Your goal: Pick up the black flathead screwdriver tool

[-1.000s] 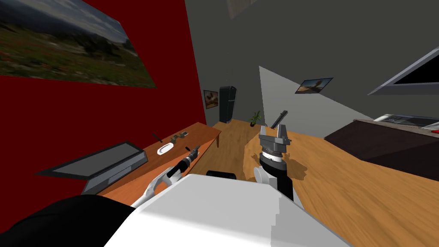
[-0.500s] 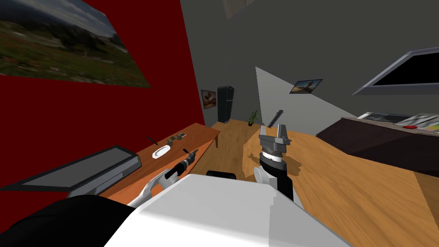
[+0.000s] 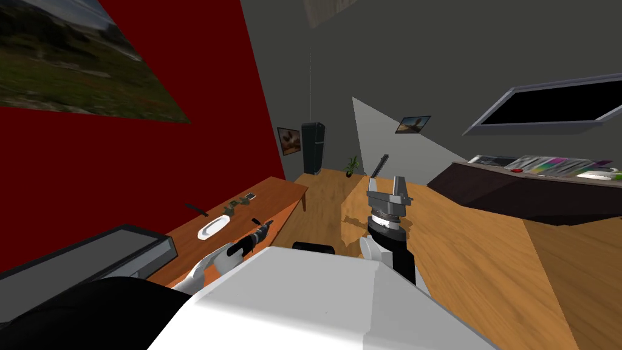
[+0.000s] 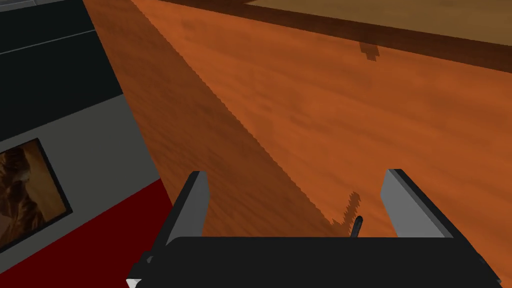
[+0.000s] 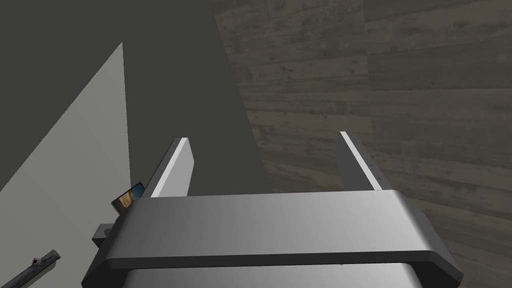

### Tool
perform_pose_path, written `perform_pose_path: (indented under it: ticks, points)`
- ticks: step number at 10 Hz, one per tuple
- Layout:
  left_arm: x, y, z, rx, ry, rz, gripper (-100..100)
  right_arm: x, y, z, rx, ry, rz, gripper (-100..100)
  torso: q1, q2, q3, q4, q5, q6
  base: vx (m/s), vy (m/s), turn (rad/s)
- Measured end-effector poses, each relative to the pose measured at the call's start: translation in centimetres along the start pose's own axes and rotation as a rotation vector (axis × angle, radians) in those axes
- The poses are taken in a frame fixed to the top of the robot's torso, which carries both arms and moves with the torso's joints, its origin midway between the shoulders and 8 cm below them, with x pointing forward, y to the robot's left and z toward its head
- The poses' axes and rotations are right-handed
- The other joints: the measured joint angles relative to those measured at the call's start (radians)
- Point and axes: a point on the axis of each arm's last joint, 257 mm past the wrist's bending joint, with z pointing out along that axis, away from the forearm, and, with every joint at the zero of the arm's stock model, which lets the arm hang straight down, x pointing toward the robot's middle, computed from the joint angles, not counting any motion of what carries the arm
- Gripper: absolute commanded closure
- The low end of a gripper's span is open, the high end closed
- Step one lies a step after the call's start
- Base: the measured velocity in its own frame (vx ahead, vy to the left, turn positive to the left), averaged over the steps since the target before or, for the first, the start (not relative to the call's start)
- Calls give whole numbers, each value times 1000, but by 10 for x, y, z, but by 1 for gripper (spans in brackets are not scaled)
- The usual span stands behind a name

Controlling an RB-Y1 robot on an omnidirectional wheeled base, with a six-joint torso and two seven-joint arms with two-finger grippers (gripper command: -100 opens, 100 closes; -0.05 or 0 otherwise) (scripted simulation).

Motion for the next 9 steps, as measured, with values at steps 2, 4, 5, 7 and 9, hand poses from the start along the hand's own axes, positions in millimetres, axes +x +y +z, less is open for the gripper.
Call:
perform_pose_path:
  ticks: [2, 4, 5, 7, 9]
  points:
    - [-22, 32, -8, -91, -31, 0, -100, 0, 0, 0, 0, 0, 0, 0, 0, 0, 0, 0, 0, 1, 63, 41, -200]
    - [-57, 68, -18, -191, -75, -2, -100, 0, 0, 0, 0, 0, 0, 0, 1, -1, -1, 0, 0, 1, 79, 43, -181]
    - [-74, 85, -27, -241, -100, -4, -100, 0, 0, 0, 0, 0, 0, 0, 0, -2, -1, 0, 0, 0, 94, 44, -155]
    - [-97, 115, -43, -324, -146, -14, -100, 0, 0, 0, 0, 0, 0, 0, 0, -2, -1, 0, 0, 0, 79, 40, -134]
    - [-120, 139, -61, -388, -188, -25, -100, 0, 0, 0, 0, 0, 0, 0, -1, -1, 0, 0, 0, 0, 61, 37, -116]
